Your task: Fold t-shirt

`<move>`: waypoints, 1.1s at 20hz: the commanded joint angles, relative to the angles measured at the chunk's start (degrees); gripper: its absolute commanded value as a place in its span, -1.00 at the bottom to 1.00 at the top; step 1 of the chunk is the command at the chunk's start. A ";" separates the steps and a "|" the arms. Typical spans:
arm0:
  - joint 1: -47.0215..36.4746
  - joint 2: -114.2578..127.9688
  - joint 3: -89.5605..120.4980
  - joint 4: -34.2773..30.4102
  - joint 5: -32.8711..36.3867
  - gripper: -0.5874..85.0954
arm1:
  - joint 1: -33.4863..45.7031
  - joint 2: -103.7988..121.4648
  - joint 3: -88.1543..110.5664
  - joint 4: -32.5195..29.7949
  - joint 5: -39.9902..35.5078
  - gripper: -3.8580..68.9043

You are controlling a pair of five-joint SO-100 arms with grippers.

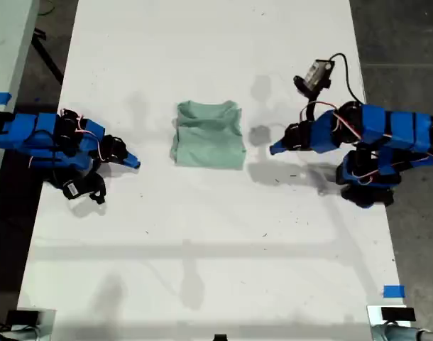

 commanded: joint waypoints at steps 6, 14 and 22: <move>-7.03 23.99 3.43 17.14 0.09 -0.99 | 1.49 -50.80 -55.02 -3.08 -10.02 -0.92; -7.38 24.35 3.43 17.23 0.18 -0.99 | 1.58 -66.27 -68.12 -2.90 -11.25 -0.92; -7.47 24.35 3.43 17.23 0.18 -0.99 | 9.40 -73.30 -72.16 -5.36 -16.61 -0.92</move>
